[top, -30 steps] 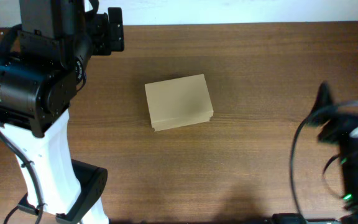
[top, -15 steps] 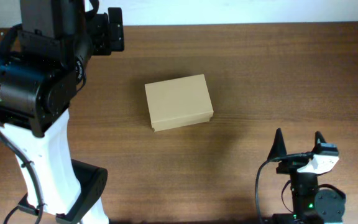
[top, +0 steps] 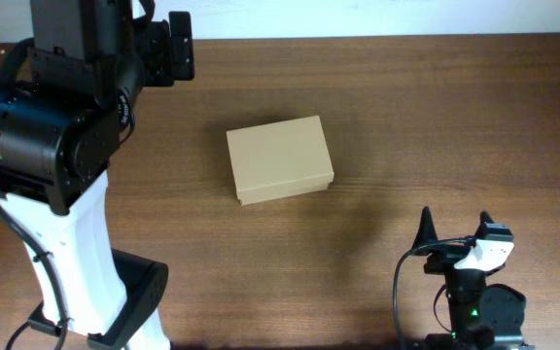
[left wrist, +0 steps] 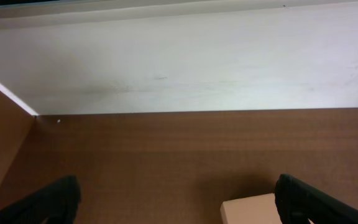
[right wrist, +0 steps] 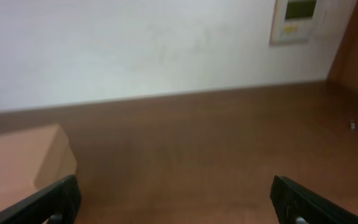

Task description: Pack container

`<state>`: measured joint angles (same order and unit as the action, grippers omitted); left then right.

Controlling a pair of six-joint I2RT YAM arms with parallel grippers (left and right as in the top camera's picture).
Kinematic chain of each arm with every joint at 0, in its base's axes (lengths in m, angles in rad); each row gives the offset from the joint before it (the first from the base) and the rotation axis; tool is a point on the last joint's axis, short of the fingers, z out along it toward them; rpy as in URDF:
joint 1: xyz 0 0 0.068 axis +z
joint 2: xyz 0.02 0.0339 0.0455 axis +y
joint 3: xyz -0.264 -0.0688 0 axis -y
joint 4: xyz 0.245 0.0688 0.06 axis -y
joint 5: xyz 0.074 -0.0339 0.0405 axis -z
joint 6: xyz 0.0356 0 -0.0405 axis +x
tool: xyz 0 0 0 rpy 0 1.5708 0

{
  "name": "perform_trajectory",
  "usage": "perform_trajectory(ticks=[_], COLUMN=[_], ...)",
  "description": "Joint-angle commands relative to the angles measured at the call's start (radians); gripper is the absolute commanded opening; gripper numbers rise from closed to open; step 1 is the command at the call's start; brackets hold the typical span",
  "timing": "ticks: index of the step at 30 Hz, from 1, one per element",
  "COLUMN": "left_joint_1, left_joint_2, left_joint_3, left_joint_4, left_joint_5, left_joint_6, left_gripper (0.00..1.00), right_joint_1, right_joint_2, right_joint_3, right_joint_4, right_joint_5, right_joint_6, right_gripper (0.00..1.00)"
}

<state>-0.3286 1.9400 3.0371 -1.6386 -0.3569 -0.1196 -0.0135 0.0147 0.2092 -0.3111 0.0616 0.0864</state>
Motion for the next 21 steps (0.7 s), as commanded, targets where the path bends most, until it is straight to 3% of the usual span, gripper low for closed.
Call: perform_trajectory(ticks=[1,16,21], left_joint_1=[0.005,0.005,0.004], left_joint_2=[-0.009,-0.009,-0.009], left_joint_3=[0.009,0.009,0.009], left_joint_4=[-0.001,-0.001,-0.001], left_joint_5=[-0.014,-0.014,-0.014], left_joint_6=[0.002,0.002,0.002], left_gripper=[1.0,1.0,1.0], right_joint_1=[-0.006,-0.006,-0.006], right_joint_2=[-0.012,-0.012,-0.012], right_joint_3=[-0.01,-0.01,-0.047], right_joint_4=[-0.057,-0.397,-0.423], right_joint_5=[-0.005,-0.005,-0.005], right_joint_6=[-0.001,-0.001,-0.001], right_gripper=[0.99,0.99,0.99])
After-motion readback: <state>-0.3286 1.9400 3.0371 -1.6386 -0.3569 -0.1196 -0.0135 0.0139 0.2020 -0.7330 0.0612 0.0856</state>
